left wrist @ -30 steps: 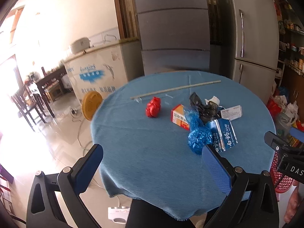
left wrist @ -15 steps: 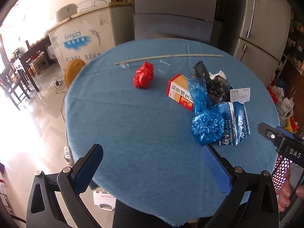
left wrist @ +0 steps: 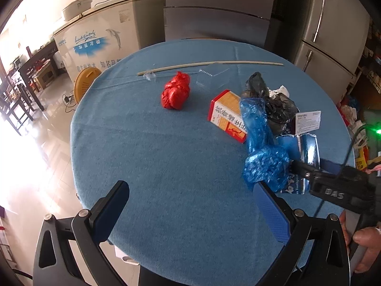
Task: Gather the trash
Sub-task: 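Grasp the blue toothpaste box with the right tool while the left tool grasps the blue bags, then carry both items to the red basket and open both tools to drop them, then grasp the red plastic bag with the left tool while the right tool grasps the white medicine box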
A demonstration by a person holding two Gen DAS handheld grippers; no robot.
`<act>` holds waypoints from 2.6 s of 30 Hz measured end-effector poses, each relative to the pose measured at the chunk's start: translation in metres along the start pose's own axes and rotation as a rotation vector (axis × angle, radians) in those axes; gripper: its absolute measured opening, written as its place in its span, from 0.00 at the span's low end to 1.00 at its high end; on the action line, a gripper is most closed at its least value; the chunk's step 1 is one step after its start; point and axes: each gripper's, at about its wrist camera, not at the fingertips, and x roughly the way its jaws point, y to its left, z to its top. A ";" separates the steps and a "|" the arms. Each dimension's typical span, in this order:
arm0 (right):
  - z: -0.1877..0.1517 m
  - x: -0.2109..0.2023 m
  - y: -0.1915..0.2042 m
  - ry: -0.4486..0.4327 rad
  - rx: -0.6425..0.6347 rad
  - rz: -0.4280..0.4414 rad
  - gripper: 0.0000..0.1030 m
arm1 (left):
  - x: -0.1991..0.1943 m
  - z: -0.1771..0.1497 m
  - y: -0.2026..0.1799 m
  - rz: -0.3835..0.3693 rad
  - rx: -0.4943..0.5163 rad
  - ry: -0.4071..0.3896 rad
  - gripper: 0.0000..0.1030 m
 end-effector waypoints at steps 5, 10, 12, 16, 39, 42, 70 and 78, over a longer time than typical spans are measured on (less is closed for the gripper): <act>0.001 0.006 -0.014 0.020 0.045 0.044 0.63 | 0.004 0.015 -0.016 -0.075 0.030 0.007 1.00; -0.004 -0.007 -0.034 -0.006 0.070 0.045 0.59 | 0.015 0.029 -0.044 -0.177 0.053 0.032 1.00; -0.010 -0.014 -0.050 -0.010 0.120 0.056 0.59 | 0.024 0.032 -0.059 -0.194 0.077 0.038 1.00; -0.023 -0.027 -0.078 -0.023 0.202 0.067 0.59 | 0.044 0.032 -0.079 -0.219 0.107 0.080 1.00; -0.092 -0.121 -0.222 -0.220 0.504 -0.037 0.59 | -0.044 0.001 -0.173 -0.392 0.428 -0.105 0.55; -0.108 -0.135 -0.245 -0.237 0.561 -0.067 0.59 | -0.055 -0.007 -0.219 -0.467 0.537 -0.102 0.56; -0.136 -0.158 -0.282 -0.285 0.707 -0.051 0.69 | -0.002 -0.021 -0.177 -0.359 0.506 0.029 0.69; -0.074 -0.125 -0.228 -0.233 0.562 0.047 0.69 | 0.019 0.006 -0.055 -0.211 0.175 0.032 0.71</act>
